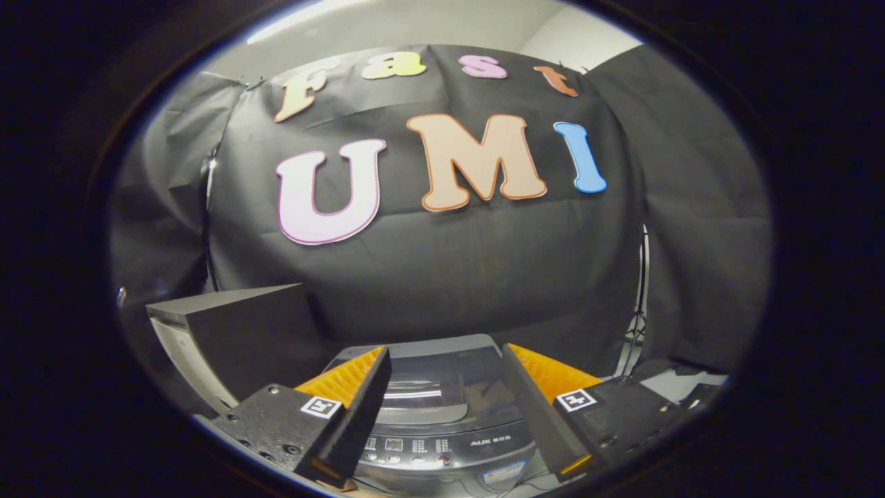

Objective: Put the clothes into the washing machine and then close the washing machine lid.

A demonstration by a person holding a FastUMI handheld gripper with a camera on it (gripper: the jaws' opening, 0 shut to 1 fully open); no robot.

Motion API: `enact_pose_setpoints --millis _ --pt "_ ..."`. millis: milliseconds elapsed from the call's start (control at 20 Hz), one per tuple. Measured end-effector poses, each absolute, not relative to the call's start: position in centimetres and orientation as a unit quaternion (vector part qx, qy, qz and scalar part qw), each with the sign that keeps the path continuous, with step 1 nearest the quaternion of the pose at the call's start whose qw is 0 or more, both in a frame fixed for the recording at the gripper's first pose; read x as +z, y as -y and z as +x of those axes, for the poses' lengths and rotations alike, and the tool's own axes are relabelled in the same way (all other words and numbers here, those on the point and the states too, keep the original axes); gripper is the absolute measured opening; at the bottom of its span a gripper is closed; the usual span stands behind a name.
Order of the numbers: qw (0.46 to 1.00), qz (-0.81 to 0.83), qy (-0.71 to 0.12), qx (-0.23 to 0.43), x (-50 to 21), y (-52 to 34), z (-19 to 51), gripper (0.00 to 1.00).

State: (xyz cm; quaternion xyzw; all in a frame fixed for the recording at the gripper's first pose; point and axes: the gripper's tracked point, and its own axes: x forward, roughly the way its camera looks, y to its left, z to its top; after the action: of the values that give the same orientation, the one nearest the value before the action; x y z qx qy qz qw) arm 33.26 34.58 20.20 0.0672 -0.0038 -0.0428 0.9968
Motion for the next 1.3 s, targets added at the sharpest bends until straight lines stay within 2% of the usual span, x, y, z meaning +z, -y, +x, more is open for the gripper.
enact_pose_setpoints --millis 450,1300 --pt "0.999 -0.017 0.040 -0.023 16.0 -34.4 26.1 0.97" --pt "1.000 0.013 -0.022 0.017 6.4 -36.1 17.6 0.97"
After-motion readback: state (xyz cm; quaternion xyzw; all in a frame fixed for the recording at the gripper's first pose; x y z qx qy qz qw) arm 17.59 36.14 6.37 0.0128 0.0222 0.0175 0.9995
